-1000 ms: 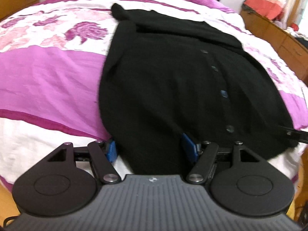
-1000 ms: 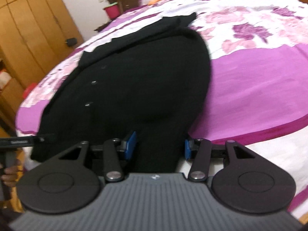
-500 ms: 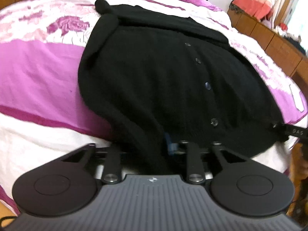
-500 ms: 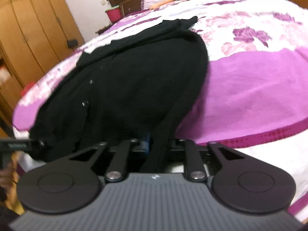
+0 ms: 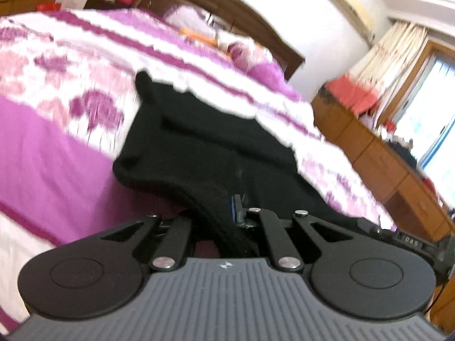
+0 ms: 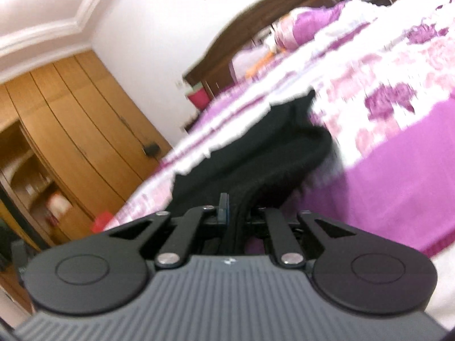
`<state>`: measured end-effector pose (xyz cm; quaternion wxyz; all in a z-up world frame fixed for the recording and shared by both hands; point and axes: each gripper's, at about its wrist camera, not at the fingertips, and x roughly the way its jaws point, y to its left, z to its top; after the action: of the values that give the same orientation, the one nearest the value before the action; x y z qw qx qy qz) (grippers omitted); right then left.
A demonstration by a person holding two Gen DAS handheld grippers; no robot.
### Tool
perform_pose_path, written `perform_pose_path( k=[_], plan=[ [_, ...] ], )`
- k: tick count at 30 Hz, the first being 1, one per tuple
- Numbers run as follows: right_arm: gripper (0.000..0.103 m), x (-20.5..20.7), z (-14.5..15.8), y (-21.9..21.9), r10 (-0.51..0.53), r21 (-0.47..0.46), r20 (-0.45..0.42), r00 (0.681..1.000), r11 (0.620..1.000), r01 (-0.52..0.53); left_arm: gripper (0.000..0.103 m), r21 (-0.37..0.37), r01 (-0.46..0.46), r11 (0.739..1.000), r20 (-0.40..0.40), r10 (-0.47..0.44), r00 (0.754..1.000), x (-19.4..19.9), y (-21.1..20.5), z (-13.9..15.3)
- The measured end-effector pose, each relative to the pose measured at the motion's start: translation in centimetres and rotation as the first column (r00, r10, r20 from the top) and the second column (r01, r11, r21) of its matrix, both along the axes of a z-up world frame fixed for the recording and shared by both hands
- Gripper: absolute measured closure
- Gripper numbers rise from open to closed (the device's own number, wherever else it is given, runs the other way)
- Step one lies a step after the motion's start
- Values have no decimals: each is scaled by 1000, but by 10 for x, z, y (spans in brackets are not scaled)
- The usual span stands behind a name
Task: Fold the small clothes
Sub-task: 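Grasp the cardigan hem with both grippers and lift it, then fold the held hem over toward the collar with both grippers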
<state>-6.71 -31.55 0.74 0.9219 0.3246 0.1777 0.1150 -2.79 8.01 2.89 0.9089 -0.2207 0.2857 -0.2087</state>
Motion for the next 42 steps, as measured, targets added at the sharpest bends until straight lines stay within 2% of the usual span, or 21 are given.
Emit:
perform_pose_path(
  k=[4,8,12,18,24,32,36,42],
  plan=[
    [95,11,19,-3,-37,8,74,997,999,36,96,-8,-47,999,67,47,997,12,-2,25],
    [95,31,37,-1,-56,-14,124,991,998,59,96,-23,-76,997,95,78,992,32,-3,45],
    [95,54,51,-4,-79,-28,158,984,996,85,96,-2,-119,993,139,118,983,54,-9,62],
    [95,91,66,-8,-132,-22,193,972,990,139,96,6,-185,983,164,182,969,106,-21,84],
    [95,140,76,-13,-159,-44,214,964,984,172,96,53,-244,968,190,230,955,161,-39,93],
    [95,207,68,-14,-162,-117,194,968,975,187,96,122,-287,950,189,262,946,235,-51,75],
    [95,237,52,-11,-163,-165,158,974,968,189,96,163,-292,942,165,266,950,274,-55,50],
    [95,278,17,-6,-173,-237,67,983,954,184,96,205,-297,932,74,288,955,330,-56,-1]
  ],
)
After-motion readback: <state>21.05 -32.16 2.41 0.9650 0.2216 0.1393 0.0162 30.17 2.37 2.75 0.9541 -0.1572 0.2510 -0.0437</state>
